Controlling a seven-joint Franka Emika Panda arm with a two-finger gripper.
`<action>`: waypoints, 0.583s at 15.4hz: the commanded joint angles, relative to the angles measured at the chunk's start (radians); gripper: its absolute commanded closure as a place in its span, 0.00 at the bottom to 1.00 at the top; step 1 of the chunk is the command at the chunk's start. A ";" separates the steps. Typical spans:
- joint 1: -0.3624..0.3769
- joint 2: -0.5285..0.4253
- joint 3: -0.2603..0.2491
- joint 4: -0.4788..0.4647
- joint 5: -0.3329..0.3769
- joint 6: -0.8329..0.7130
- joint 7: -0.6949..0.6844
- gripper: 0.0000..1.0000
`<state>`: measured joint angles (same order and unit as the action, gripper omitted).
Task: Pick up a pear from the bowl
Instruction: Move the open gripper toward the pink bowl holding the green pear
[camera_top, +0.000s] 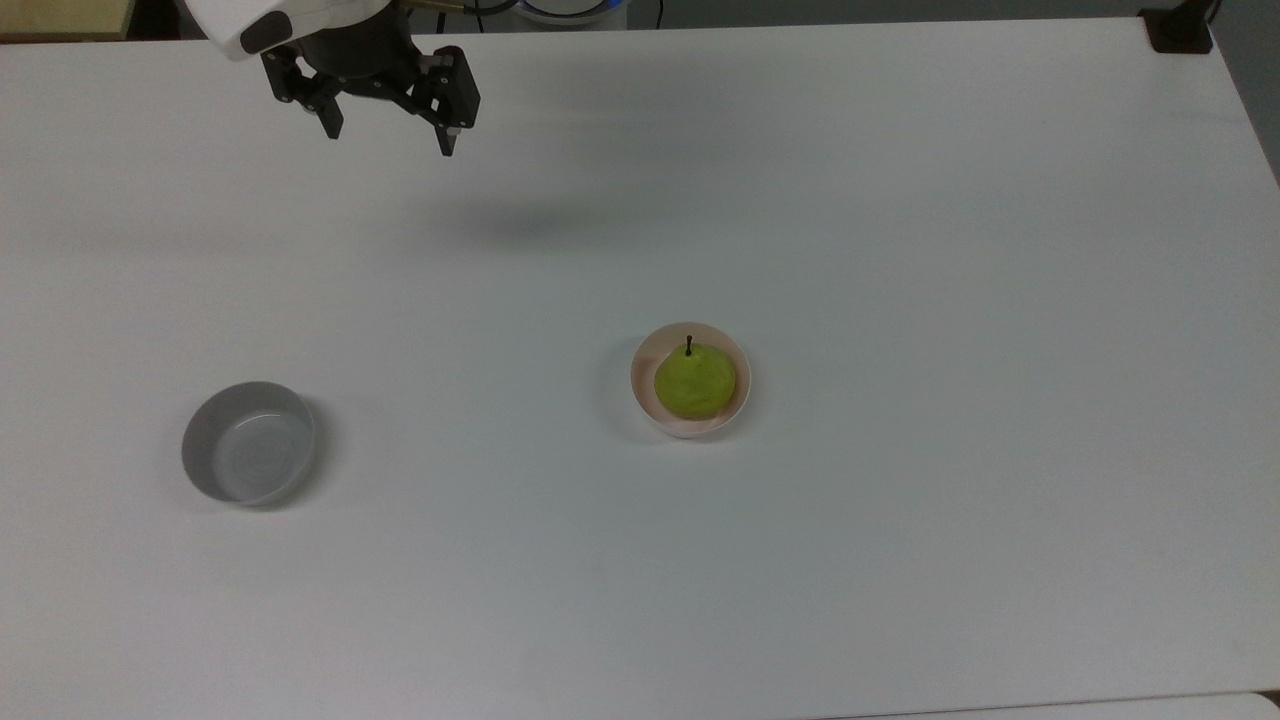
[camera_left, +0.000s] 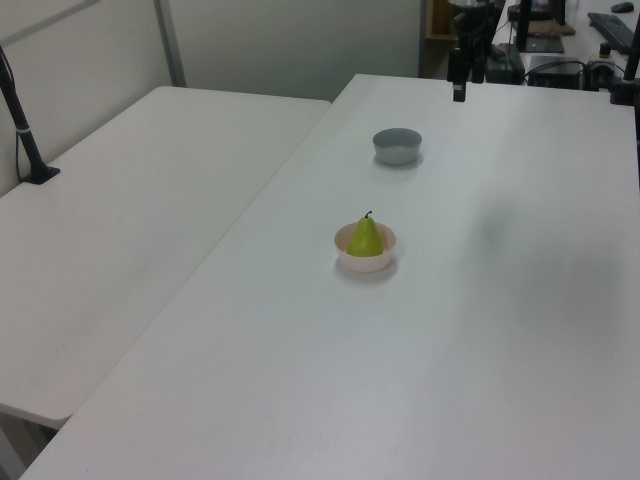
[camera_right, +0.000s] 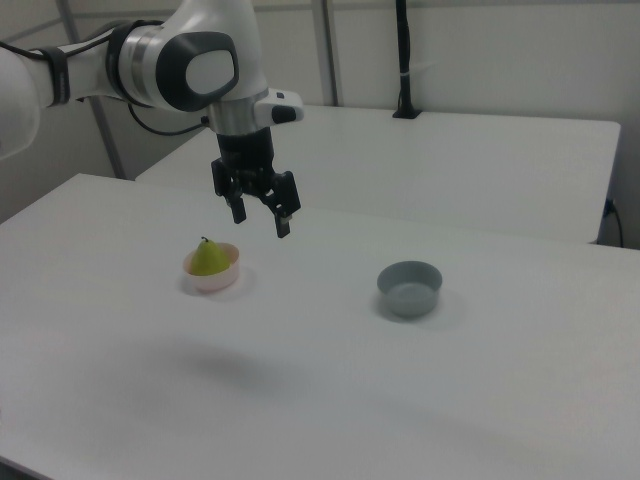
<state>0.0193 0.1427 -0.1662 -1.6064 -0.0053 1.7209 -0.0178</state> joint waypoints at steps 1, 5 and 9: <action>0.001 -0.006 0.002 -0.003 -0.009 -0.008 -0.002 0.00; 0.005 0.003 0.002 -0.001 -0.004 -0.004 -0.002 0.00; 0.057 0.064 -0.001 0.051 0.002 -0.001 0.012 0.00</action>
<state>0.0225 0.1571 -0.1619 -1.6038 -0.0051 1.7209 -0.0178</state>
